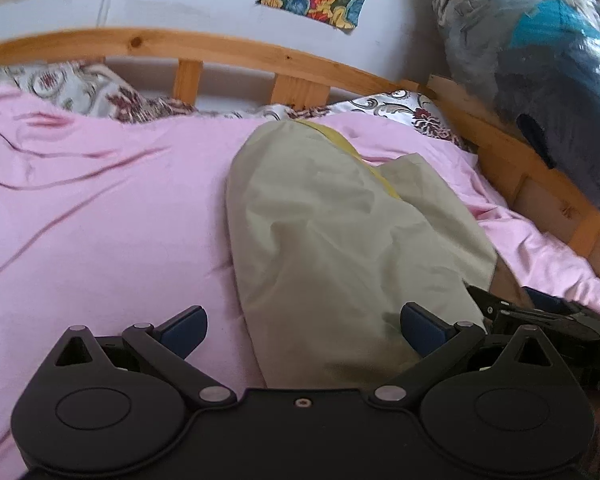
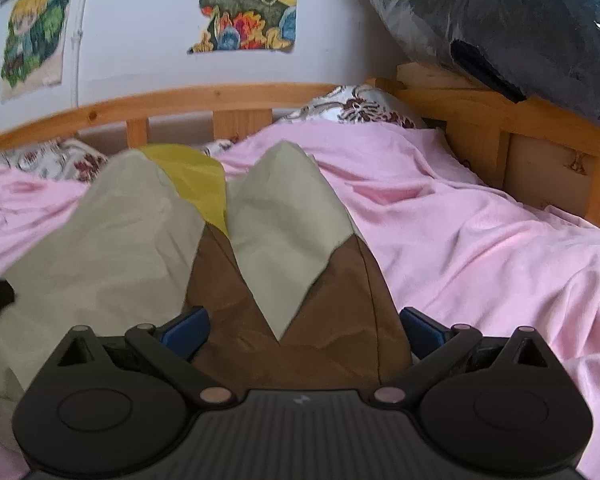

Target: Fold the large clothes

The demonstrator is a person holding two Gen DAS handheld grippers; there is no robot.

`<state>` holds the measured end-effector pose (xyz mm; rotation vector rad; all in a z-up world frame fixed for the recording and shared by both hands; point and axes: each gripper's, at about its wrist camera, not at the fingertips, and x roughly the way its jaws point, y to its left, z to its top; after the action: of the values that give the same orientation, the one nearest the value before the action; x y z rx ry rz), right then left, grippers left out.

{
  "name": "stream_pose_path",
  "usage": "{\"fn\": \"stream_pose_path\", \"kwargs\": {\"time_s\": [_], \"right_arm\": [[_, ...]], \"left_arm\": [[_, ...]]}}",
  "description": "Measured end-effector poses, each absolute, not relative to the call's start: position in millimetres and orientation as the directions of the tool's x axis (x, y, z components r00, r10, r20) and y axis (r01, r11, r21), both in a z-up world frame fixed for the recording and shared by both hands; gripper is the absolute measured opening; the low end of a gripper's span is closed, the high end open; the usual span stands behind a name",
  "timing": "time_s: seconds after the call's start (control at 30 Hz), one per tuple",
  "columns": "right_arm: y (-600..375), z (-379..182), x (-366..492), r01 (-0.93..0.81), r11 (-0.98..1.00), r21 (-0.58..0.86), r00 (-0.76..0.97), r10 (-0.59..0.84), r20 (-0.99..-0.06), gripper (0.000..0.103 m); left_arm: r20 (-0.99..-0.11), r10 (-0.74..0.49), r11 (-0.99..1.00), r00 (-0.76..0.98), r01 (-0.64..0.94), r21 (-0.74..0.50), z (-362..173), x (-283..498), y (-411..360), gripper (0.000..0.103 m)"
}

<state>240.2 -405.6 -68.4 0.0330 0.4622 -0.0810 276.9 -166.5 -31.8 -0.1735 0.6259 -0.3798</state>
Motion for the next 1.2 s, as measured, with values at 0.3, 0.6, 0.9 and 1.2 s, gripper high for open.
{"fn": "stream_pose_path", "kwargs": {"time_s": [0.3, 0.6, 0.9, 1.2], "right_arm": [[-449, -51, 248, 0.087, 0.965, 0.249, 0.893, 0.035, -0.448, 0.103], [-461, -45, 292, -0.046, 0.973, 0.227, 0.835, 0.163, -0.525, 0.103], [-476, -38, 389, -0.216, 0.915, 0.342, 0.728, 0.384, -0.568, 0.101], [-485, -53, 386, -0.167, 0.922, 0.349, 0.785, 0.339, -0.519, 0.051]], "left_arm": [[-0.541, -0.617, 0.777, 0.572, 0.332, -0.535, -42, 320, -142, 0.102], [-0.532, -0.776, 0.623, 0.339, 0.275, -0.733, -75, 361, -135, 0.103], [-0.502, -0.819, 0.571, 0.28, 0.298, -0.765, -84, 378, -134, 0.103], [-0.462, -0.848, 0.522, 0.26, 0.254, -0.814, -90, 387, -121, 0.102]]}}
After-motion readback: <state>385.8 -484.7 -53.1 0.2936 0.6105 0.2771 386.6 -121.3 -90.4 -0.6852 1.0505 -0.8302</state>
